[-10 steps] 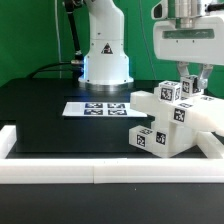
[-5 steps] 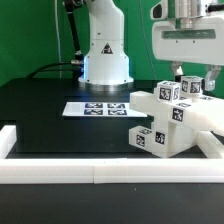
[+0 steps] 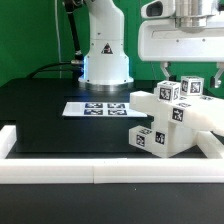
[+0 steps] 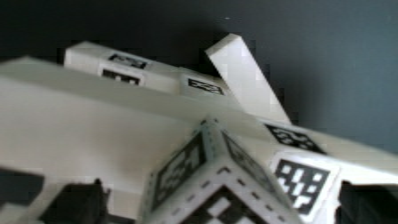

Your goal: Assemble chair

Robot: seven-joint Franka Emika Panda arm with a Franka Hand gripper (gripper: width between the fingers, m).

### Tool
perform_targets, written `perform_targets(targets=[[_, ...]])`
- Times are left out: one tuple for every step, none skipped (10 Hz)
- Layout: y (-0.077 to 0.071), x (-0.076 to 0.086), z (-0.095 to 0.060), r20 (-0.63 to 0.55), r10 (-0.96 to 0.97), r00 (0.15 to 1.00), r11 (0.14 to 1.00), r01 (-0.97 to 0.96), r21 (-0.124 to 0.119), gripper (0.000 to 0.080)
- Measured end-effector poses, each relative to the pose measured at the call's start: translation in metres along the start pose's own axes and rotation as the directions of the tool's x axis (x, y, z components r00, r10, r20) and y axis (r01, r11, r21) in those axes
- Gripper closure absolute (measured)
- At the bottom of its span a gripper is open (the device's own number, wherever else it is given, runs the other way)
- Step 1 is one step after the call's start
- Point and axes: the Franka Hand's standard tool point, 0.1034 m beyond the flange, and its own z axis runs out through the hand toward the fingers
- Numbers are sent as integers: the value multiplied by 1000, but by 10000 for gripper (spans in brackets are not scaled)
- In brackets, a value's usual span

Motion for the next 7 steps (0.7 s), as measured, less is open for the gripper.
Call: perform_targets(targets=[[-1,1,-1,0,-67,998,998,67,-2,150],[0,1,-1,0,-170,985,985,170,-3,150],[0,1,-1,0,-210,978,978,210,-3,150],[0,1,-1,-2,-305,952,952,305,-12,150],[1,1,0,-3,-385,923,923,385,-24,150],[1,1,0,-7,-442,897,897,442,-30,150],[1,1,0,-7,-449,893,893,449,-30,150]])
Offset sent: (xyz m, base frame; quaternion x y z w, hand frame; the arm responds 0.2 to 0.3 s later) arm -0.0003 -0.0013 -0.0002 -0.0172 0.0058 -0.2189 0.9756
